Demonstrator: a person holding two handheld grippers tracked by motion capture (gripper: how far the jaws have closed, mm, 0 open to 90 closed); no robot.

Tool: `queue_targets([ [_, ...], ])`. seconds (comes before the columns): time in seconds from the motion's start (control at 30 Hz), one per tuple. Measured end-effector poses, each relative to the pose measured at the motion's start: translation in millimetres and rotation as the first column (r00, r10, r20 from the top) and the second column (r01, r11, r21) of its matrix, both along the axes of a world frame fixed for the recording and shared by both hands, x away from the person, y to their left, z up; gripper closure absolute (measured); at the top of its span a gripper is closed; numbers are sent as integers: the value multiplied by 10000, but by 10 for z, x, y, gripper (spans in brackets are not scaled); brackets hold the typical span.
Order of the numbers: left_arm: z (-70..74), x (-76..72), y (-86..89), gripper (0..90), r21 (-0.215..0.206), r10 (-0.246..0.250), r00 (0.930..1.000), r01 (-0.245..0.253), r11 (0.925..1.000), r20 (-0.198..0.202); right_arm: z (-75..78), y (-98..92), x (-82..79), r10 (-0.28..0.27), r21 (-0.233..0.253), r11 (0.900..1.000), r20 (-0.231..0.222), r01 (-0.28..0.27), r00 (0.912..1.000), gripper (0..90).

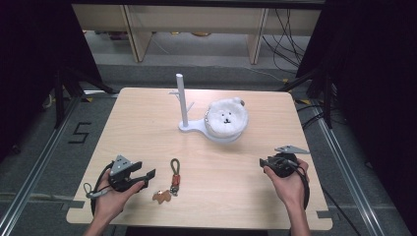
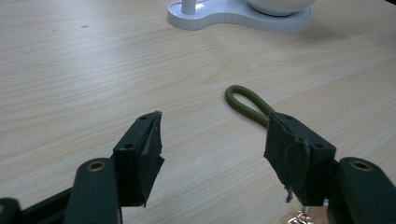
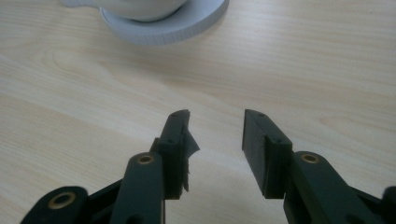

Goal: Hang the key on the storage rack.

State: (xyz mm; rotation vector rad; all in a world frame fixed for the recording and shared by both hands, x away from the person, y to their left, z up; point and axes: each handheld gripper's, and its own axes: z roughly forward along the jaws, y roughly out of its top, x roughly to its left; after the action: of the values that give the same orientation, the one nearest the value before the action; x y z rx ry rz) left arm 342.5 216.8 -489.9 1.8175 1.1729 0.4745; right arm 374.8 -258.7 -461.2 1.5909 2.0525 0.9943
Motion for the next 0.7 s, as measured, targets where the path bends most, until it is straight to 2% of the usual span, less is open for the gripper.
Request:
queue_targets([
  [0.03,8,11,-14,359,-44,-45,9999,44,10000,-94,-7,2,-2,-79,136,9999,-137,81,9999,615],
  [0.07,23,24,-29,362,32,-37,9996,37,10000,-274,-21,-48,17,236,-214,9995,56,-235,9997,614],
  [0.1,31,41,-40,365,51,-70,9991,72,10000,-424,-28,-60,17,231,-237,9995,24,-231,9997,611],
  [0.17,63,95,-58,367,379,-229,9960,262,9989,-863,-31,-67,15,130,-141,9998,-113,-131,9999,602],
  [0.2,85,113,-72,370,446,-280,9946,326,9985,-1004,-21,-48,5,-87,71,9999,-233,89,9997,601],
  [0.23,104,128,-86,372,472,-297,9935,351,9983,-1102,-7,-69,1,-31,-28,10000,-311,30,9995,600],
  [0.27,142,162,-106,372,575,-428,9914,503,9971,-1239,-2,-95,11,120,-285,9995,-133,-124,9998,599],
  [0.3,165,175,-127,377,547,-392,9902,469,9974,-1341,-4,-64,3,-78,101,9999,-339,82,9994,598],
  [0.33,212,208,-135,377,876,-583,9860,726,9935,-1562,-1,-93,12,133,-252,9996,-185,-137,9997,596],
  [0.37,228,223,-145,377,967,-603,9845,770,9923,-1645,2,-94,9,120,-279,9995,-230,-126,9997,594],
  [0.4,260,257,-177,376,1104,-596,9819,804,9906,-1799,-1,-66,-1,-76,82,9999,-414,79,9991,594],
  [0.47,312,324,-237,377,1354,-591,9761,888,9868,-2090,3,-64,-5,-45,10,10000,-517,46,9987,591],
  [0.5,328,358,-283,377,1345,-535,9744,844,9873,-2183,-16,-64,3,-9,-3,10000,-296,9,9996,591],
  [0.57,358,413,-368,376,1301,-440,9677,784,9884,-2484,3,-49,-6,-69,75,9999,-511,73,9987,589],
  [0.6,360,446,-437,376,1213,-319,9658,650,9905,-2571,9,-58,-10,15,10,10000,-536,-15,9986,588],
  [0.63,357,466,-475,374,1186,-265,9631,602,9911,-2677,11,-85,-2,242,-270,9993,-336,-251,9991,587],
  [0.67,372,495,-511,372,1425,-405,9452,911,9856,-3239,16,-88,-6,228,-307,9992,-328,-238,9992,586],
  [0.7,361,511,-551,371,1477,-404,9392,960,9844,-3410,8,-60,-13,142,192,9997,-514,-132,9986,585],
])
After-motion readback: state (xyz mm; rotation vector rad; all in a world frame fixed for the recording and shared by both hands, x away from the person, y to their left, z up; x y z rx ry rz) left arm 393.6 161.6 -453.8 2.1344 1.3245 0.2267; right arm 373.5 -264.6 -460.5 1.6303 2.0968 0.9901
